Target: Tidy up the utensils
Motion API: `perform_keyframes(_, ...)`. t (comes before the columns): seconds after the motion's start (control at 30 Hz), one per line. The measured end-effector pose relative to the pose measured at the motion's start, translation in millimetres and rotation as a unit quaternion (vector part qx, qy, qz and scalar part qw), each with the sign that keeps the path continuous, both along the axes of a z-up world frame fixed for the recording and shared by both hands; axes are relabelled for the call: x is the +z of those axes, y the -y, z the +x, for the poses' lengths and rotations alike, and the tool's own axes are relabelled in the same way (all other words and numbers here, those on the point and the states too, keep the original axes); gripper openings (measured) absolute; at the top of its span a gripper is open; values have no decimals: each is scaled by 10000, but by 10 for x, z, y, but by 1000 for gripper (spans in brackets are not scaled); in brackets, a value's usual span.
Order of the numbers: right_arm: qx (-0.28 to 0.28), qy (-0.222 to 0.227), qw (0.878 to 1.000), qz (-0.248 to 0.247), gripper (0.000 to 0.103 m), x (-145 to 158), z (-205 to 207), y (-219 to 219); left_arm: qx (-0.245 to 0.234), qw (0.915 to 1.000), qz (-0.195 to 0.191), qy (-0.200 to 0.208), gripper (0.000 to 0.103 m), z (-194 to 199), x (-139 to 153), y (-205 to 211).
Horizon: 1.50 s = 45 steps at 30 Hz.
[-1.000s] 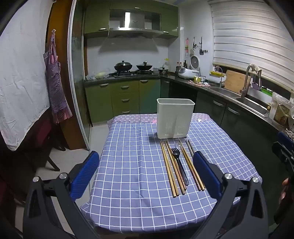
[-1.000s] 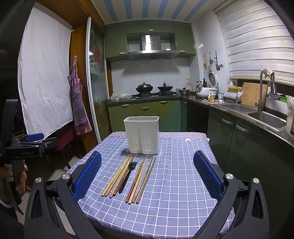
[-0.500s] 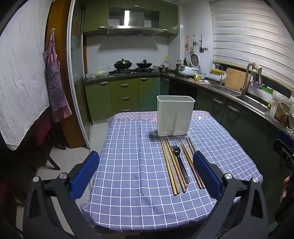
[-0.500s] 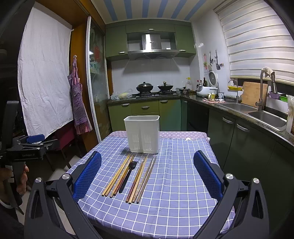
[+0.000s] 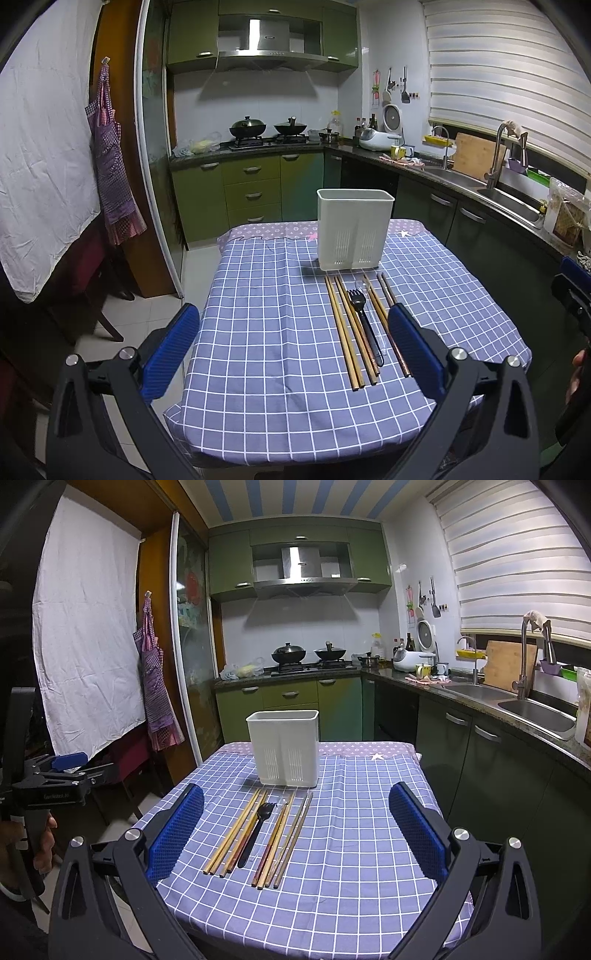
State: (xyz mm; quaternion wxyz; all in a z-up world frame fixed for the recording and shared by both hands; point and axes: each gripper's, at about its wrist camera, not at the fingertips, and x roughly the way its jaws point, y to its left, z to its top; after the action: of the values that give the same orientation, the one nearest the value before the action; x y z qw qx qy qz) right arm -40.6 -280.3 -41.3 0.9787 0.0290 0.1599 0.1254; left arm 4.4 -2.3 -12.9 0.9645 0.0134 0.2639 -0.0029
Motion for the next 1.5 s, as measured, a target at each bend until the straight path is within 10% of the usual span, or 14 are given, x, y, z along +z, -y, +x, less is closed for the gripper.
perform_keyframes(1.5,-6,-114,9999,13,99,-71,79,8,-10,9999,49,-121,97,44,-62,1)
